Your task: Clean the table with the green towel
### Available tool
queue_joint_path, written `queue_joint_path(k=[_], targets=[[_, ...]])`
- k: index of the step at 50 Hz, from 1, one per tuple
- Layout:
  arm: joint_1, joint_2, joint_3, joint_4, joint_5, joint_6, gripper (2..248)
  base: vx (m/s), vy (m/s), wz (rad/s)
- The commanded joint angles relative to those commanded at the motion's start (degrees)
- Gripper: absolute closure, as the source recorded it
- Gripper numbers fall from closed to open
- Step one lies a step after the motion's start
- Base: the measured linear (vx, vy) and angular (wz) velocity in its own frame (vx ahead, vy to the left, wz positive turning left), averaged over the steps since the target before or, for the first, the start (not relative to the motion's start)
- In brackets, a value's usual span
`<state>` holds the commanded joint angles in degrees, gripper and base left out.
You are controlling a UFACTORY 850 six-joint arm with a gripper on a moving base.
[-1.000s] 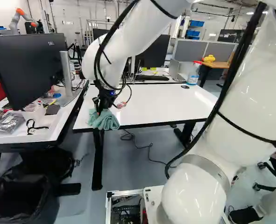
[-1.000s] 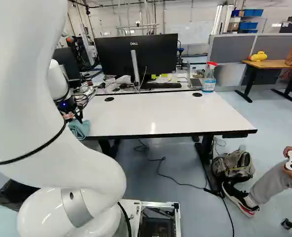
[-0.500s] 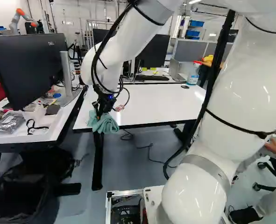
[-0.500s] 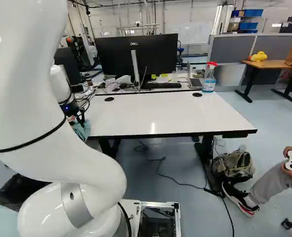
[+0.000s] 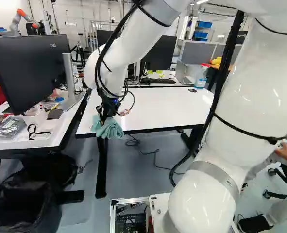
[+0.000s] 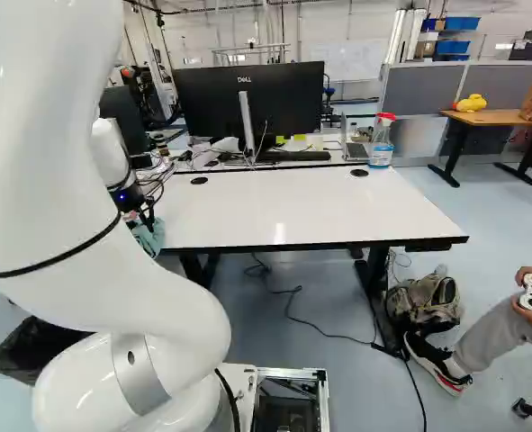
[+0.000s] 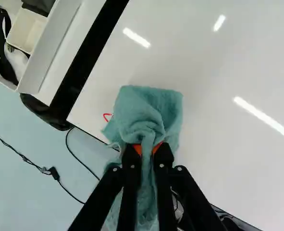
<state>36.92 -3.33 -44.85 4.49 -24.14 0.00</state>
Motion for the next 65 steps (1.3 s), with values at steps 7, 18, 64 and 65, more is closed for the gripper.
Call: queue_joint_path(k=[7,18,64,65], targets=[[-0.14,-0.75,-0.82,0.0,0.0,0.0,208,0.0,0.0,0.0],[-0.47,-3.74,-4.12,0.0,0.0,0.0,208,0.0,0.0,0.0],[5.64,-5.92,-6.61,0.0,0.0,0.0,208,0.0,0.0,0.0],[5.78,-5.72,-6.38,0.0,0.0,0.0,208,0.0,0.0,0.0]])
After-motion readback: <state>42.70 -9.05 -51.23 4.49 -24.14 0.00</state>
